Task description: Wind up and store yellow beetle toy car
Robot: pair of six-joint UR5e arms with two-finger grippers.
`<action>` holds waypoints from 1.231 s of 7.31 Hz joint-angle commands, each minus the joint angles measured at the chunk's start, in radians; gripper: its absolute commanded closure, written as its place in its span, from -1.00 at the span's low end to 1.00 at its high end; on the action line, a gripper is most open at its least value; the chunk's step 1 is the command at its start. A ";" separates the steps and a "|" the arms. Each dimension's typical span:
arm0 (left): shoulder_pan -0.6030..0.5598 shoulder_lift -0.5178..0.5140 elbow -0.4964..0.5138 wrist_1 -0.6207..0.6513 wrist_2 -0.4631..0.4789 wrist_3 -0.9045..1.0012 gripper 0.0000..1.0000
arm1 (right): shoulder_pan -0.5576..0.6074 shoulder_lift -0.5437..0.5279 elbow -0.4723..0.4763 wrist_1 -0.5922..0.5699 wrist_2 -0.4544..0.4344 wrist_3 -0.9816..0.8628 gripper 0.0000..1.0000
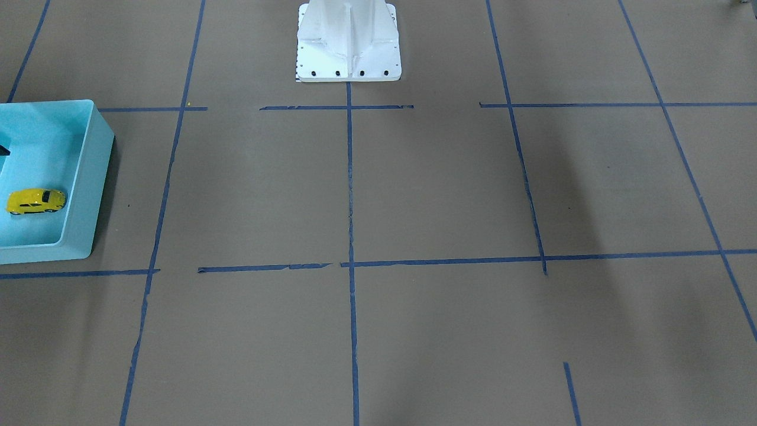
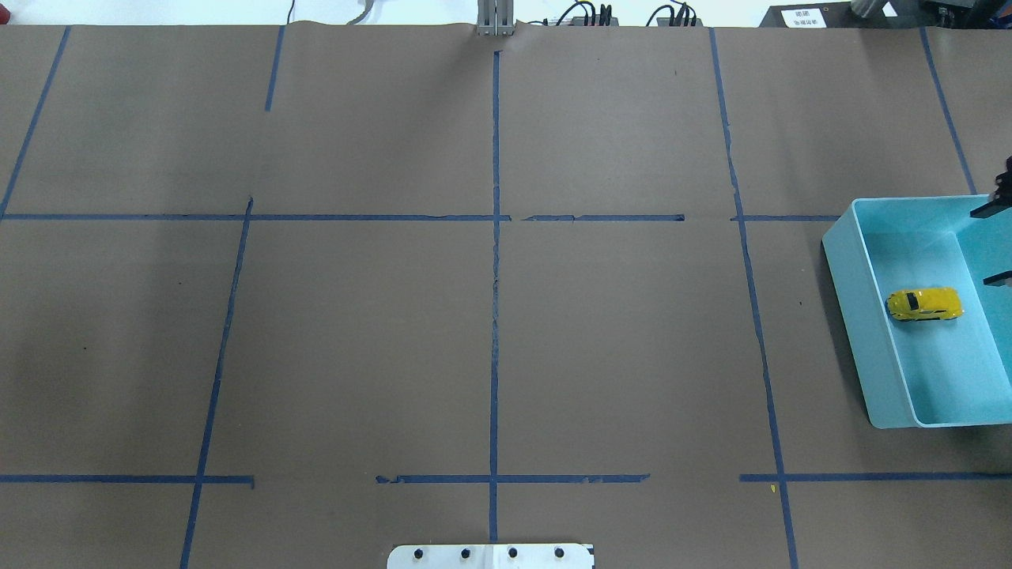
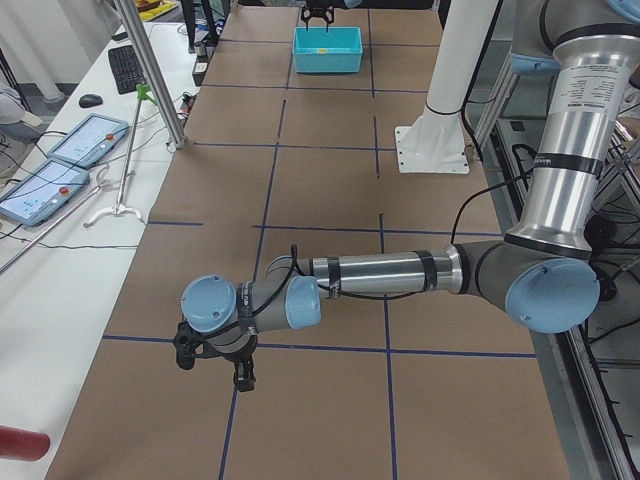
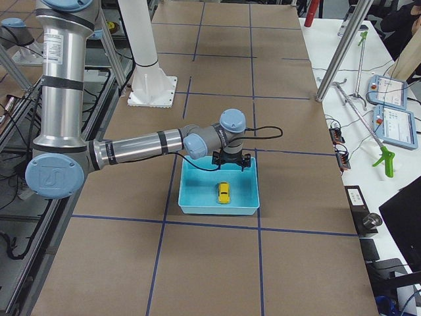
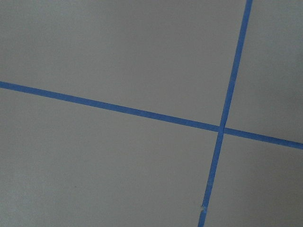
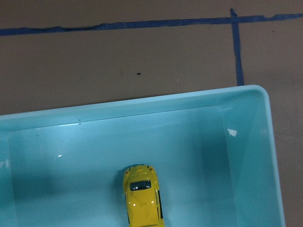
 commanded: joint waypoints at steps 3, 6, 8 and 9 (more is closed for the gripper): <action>0.001 0.003 -0.006 0.000 0.000 0.000 -0.99 | 0.142 0.004 0.011 -0.033 0.007 0.757 -1.00; 0.001 0.000 -0.011 -0.002 0.001 -0.003 -0.99 | 0.245 -0.010 -0.126 -0.049 0.047 0.994 -1.00; 0.008 -0.002 -0.012 -0.002 0.001 -0.003 -0.99 | 0.301 0.002 -0.132 -0.192 0.085 1.005 -1.00; 0.015 -0.002 -0.020 -0.002 0.001 -0.002 -0.99 | 0.330 0.019 -0.122 -0.257 0.085 1.005 -1.00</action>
